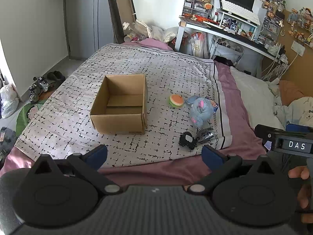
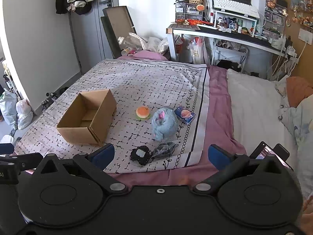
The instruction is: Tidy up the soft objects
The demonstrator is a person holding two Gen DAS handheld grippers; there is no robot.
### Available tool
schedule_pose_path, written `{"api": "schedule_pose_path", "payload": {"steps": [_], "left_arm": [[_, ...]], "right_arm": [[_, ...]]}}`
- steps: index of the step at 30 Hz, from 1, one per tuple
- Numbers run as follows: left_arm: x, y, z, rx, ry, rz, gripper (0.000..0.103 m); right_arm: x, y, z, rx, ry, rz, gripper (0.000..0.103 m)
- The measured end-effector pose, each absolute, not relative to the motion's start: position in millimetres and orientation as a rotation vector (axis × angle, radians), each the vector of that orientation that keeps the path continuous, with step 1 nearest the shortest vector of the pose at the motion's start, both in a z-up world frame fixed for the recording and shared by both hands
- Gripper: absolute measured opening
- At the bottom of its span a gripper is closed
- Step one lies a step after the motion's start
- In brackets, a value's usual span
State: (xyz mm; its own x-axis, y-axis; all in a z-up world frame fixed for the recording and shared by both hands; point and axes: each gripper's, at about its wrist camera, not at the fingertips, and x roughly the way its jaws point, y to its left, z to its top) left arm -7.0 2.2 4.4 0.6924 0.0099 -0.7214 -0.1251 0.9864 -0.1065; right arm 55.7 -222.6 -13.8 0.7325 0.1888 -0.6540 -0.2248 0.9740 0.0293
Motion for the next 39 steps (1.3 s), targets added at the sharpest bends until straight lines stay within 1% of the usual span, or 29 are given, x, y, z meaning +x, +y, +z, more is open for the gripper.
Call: {"api": "schedule_pose_path", "payload": {"steps": [39], "left_arm": [[-9.5, 0.4, 8.4, -0.146, 0.796, 0.075, 0.102]], "right_arm": [[53.1, -222.3, -12.6, -0.054, 0.704, 0.235, 0.103]]}}
